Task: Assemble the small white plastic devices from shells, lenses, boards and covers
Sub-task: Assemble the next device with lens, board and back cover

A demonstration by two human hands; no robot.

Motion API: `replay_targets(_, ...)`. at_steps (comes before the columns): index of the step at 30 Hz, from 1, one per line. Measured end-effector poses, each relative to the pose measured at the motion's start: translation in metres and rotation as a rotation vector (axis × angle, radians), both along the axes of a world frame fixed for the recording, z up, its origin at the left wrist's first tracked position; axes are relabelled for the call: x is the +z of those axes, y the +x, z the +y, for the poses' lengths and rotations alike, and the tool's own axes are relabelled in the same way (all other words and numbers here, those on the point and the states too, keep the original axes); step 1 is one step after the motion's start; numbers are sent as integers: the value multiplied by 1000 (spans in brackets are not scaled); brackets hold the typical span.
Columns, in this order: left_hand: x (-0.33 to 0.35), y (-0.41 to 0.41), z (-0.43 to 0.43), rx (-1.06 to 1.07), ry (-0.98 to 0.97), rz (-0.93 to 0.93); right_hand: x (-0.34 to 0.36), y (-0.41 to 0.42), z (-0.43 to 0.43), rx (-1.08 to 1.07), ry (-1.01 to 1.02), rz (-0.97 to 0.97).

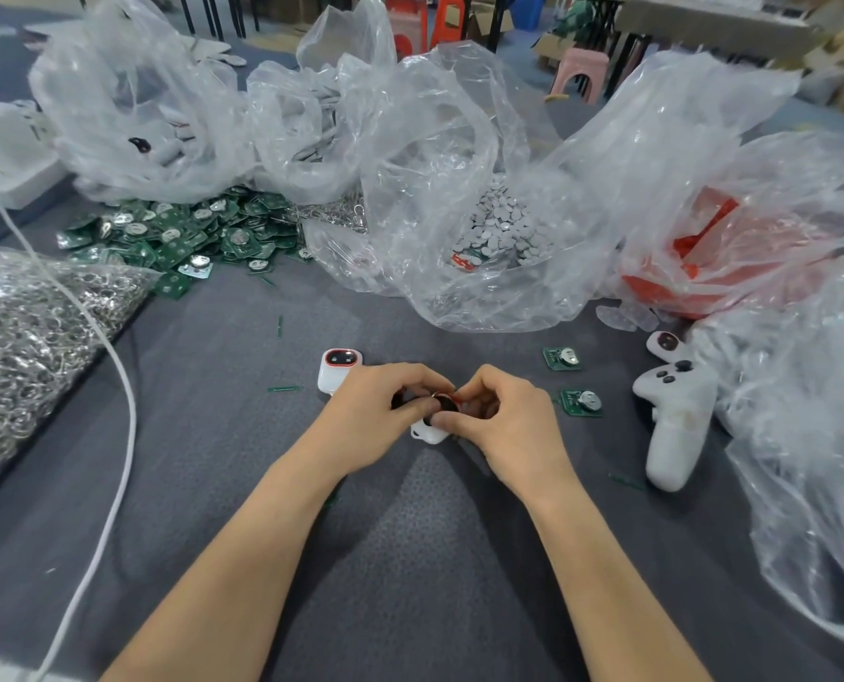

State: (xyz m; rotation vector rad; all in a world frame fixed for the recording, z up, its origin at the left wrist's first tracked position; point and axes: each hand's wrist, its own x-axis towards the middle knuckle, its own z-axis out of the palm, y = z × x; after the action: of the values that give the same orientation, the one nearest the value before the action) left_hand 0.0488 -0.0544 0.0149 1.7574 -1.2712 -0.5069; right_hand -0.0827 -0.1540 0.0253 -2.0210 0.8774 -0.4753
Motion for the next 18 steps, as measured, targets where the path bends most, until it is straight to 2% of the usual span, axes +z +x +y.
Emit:
replay_targets(8,-1,4,0,-14,24,-32,4,-11,-8,95,-27,4)
replay_targets(14,0,4,0,-13,33,-59,4,-11,-2,131,-281,63)
replay_targets(18,2,2,-1,-8,31,-86,4,-10,0,148,-373,93)
